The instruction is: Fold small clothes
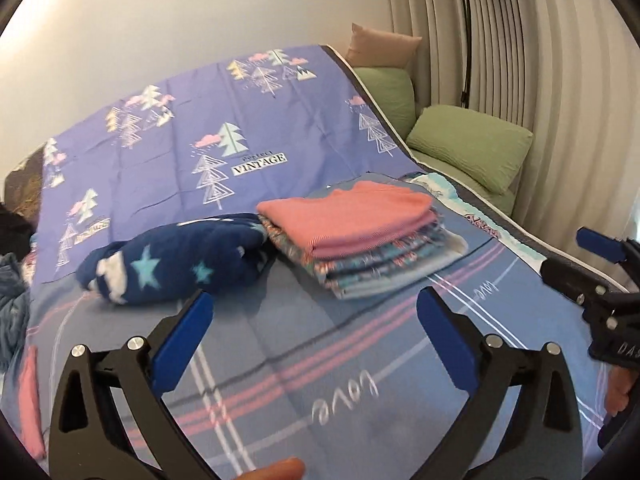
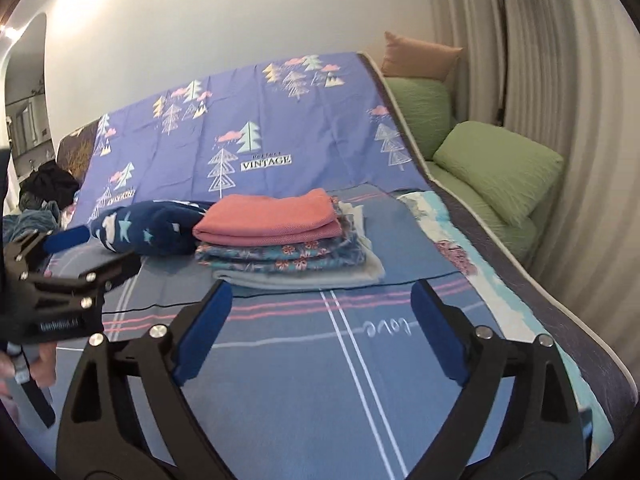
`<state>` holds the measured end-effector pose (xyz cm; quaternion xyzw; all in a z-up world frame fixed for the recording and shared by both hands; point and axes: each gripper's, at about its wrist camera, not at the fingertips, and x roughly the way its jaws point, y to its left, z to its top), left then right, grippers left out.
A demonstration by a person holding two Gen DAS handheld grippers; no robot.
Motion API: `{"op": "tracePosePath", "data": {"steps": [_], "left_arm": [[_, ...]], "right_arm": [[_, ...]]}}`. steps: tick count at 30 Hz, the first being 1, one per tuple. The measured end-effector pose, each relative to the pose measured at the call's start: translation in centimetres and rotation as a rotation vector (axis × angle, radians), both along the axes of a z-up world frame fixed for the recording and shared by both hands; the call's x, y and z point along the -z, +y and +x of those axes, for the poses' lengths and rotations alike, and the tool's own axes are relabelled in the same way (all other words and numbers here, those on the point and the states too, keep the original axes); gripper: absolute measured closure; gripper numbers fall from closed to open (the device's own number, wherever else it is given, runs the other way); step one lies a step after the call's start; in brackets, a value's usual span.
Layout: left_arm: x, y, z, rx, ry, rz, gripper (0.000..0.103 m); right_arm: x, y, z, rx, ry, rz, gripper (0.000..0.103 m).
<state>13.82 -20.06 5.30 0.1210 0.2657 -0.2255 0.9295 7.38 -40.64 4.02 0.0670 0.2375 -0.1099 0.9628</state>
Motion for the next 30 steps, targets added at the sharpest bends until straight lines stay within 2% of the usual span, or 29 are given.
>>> {"op": "tracePosePath", "data": {"steps": [7, 13, 22, 30], "left_arm": [[-2.8, 2.4, -7.5, -0.005, -0.08, -0.029, 0.001], [-4.0, 3.8, -12.5, -0.015, -0.117, -0.035, 0.001], [-3.8, 4.7, -17.3, 0.0, -0.114, -0.016, 0.001], [-3.4, 5.0, -19.2, -0.002, -0.088, -0.023, 0.001]], "right_arm": [[-2.4, 2.9, -5.9, 0.002, -0.018, -0.027, 0.002], [-3.3, 3.8, -10.7, 0.002, -0.033, 0.025, 0.002], [-3.0, 4.6, -14.5, 0.002, -0.005, 0.05, 0.002], [-2.9, 5.0, -15.9, -0.003, 0.009, 0.039, 0.002]]}}
